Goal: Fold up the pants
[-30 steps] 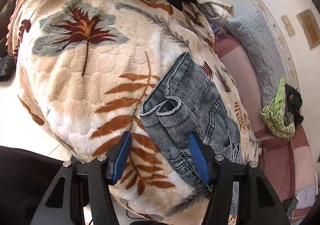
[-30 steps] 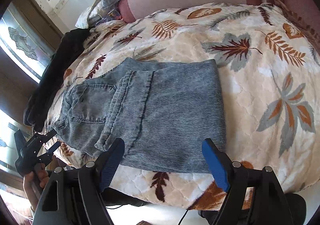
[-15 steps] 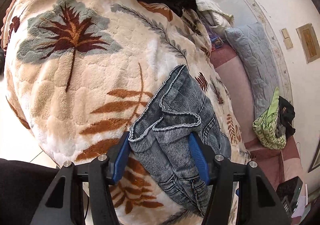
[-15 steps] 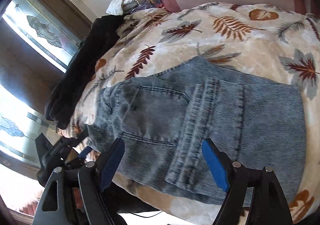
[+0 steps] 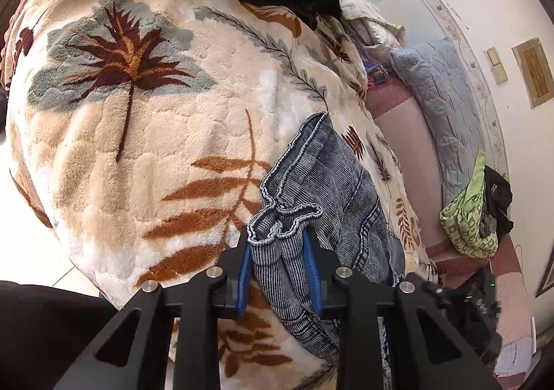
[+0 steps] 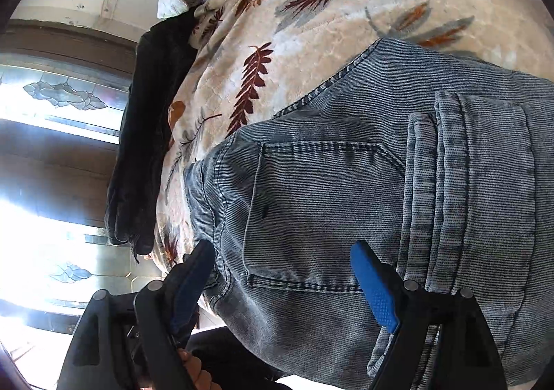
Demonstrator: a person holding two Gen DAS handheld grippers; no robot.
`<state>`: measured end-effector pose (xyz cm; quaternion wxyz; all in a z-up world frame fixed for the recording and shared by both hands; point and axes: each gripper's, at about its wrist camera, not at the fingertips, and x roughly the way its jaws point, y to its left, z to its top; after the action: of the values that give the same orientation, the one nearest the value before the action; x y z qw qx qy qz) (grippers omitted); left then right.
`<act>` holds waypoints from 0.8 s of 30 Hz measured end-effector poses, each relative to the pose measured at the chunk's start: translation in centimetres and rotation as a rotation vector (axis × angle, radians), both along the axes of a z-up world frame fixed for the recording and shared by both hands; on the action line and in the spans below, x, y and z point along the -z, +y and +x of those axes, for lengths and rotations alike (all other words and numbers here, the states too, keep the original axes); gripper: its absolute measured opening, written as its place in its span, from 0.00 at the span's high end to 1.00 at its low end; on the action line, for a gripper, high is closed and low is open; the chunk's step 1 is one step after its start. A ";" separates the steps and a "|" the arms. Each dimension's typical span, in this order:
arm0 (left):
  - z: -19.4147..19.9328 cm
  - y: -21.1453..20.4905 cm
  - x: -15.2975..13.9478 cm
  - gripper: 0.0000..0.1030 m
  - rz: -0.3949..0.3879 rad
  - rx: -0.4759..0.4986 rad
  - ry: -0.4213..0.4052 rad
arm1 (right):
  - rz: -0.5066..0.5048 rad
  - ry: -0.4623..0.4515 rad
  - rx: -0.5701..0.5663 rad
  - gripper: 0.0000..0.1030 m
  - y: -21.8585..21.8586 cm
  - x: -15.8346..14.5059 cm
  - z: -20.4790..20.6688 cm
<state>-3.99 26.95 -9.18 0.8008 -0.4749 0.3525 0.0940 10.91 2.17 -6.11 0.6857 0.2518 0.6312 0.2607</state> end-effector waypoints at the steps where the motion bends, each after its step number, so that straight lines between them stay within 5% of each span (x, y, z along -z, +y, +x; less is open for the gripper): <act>1: -0.2 0.1 0.1 0.72 -0.015 -0.004 0.002 | -0.004 -0.008 -0.010 0.15 0.3 0.7 0.1; 3: -0.7 0.4 0.2 0.68 -0.048 -0.003 0.002 | 0.008 -0.061 -0.035 0.08 0.6 0.4 -0.2; 7: -2.0 0.7 0.1 0.35 -0.074 -0.051 -0.036 | -0.021 -0.080 -0.058 0.07 1.4 0.3 -0.2; 11: -1.0 0.4 -0.1 0.35 -0.069 -0.041 -0.027 | -0.019 -0.082 -0.058 0.06 1.5 0.3 -0.2; 13: -0.6 0.4 -0.3 0.43 -0.070 -0.032 -0.041 | -0.018 -0.088 -0.063 0.05 1.6 0.4 -0.3; 15: -0.1 0.3 -0.4 0.72 -0.027 -0.015 -0.007 | -0.010 -0.089 -0.061 0.05 1.4 0.4 -0.3; 24: -0.5 0.0 -0.9 0.82 0.032 -0.002 0.003 | -0.010 -0.094 -0.059 0.05 1.0 0.2 -0.5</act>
<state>-4.52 26.92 -8.25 0.8078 -0.4622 0.3516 0.1013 10.45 3.22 -6.31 0.7078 0.2170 0.6068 0.2893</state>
